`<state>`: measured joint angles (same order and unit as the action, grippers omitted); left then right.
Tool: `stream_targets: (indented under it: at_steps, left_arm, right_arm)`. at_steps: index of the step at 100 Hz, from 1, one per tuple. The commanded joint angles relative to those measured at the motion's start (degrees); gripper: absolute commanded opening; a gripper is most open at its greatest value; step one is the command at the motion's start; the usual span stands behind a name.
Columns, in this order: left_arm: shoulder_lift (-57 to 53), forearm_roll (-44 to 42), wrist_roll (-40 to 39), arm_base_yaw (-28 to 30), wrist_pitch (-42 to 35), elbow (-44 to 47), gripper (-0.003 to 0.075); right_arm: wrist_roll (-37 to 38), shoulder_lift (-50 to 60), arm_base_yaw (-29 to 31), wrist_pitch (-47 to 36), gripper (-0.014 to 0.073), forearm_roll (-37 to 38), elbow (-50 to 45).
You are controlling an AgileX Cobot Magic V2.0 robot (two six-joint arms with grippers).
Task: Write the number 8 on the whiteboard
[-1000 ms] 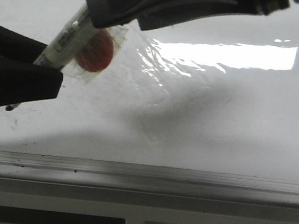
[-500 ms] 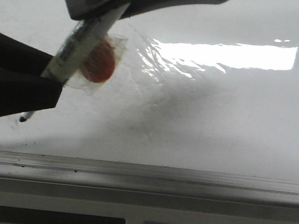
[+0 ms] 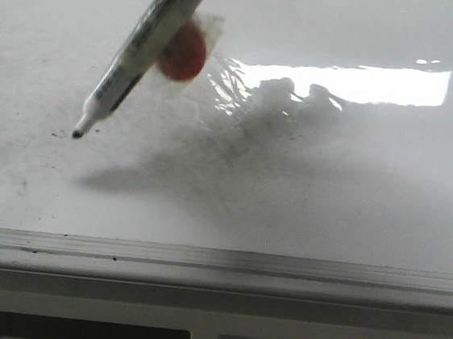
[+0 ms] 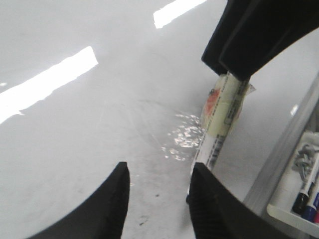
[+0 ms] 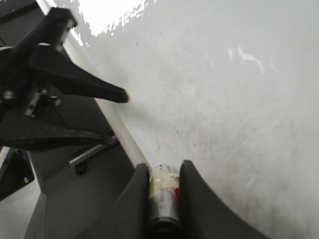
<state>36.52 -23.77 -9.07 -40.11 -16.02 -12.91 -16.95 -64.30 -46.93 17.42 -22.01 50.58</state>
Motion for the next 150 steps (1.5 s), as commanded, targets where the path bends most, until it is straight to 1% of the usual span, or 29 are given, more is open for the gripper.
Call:
stream_targets:
  at_steps: [1, 11, 19, 38, 49, 61, 71, 79, 90, 97, 104, 112, 122, 134, 142, 150]
  left_arm:
    - [-4.75, 2.35, -0.95, -0.40, 2.46, -1.67, 0.0270]
    - [-8.24, 2.35, -0.95, -0.40, 6.19, -1.67, 0.0270]
    - [-9.27, 2.35, -0.95, -0.40, 6.35, -1.67, 0.0270]
    - [-9.26, 2.45, -0.95, -0.40, 6.22, -1.67, 0.0270]
    - [-9.26, 3.31, -0.95, -0.40, 6.22, -1.67, 0.0270]
    - [-9.26, 3.69, -0.95, -0.40, 6.22, -1.67, 0.0270]
    - [-9.26, 3.69, -0.95, -0.40, 6.22, -1.67, 0.0270]
    - [-9.26, 3.69, -0.95, -0.40, 6.22, -1.67, 0.0270]
    - [-9.26, 3.69, -0.95, -0.40, 6.22, -1.67, 0.0270]
    - [-9.26, 3.93, -0.95, -0.40, 6.22, -1.67, 0.0270]
    - [-9.26, 4.07, -0.95, -0.40, 6.22, -1.67, 0.0270]
    - [-9.26, 4.29, -0.95, -0.40, 6.22, -1.67, 0.0270]
    - [-9.26, 4.29, -0.95, -0.40, 6.47, -1.67, 0.0270]
    - [-9.26, 4.29, -0.95, -0.40, 7.09, -1.67, 0.0270]
    - [-9.26, 4.29, -0.95, -0.40, 7.25, -1.67, 0.0270]
    - [-9.26, 4.29, -0.95, -0.40, 7.47, -1.67, 0.0270]
  right_arm:
    - [-0.05, 1.04, 3.13, -0.27, -0.0049, -0.61, 5.87]
    - [1.14, 0.93, 7.46, 3.91, -0.0043, -0.61, 10.22]
    - [1.14, 0.52, 10.51, 5.62, -0.0043, -0.61, 12.56]
    - [1.69, -2.66, 13.42, 6.03, -0.0043, -0.37, 14.07]
    - [2.26, -5.10, 13.38, 8.47, -0.0043, -0.37, 14.07]
    - [2.26, -4.50, 13.13, 11.01, -0.0043, 1.32, 13.95]
    - [3.64, -2.47, 13.13, 13.27, -0.0043, 5.44, 13.95]
    - [6.14, -1.79, 13.13, 16.05, -0.0043, 8.74, 13.95]
    - [7.03, -2.71, 12.30, 18.25, -0.0043, 7.58, 13.10]
    - [7.03, -4.19, 10.67, 17.22, -0.0043, 7.57, 12.80]
    - [7.35, -4.72, 8.98, 12.54, -0.0043, 7.57, 12.80]
    - [7.41, -3.90, 8.54, 8.20, -0.0043, 7.73, 12.91]
    - [7.52, -1.96, 11.06, 7.48, -0.0043, 8.56, 12.91]
    - [7.52, -0.13, 14.85, 8.58, -0.0043, 8.56, 12.91]
    - [7.52, -0.47, 14.97, 7.66, -0.0043, 8.43, 12.91]
    - [7.52, -1.43, 13.32, 5.21, -0.0043, 7.71, 12.91]
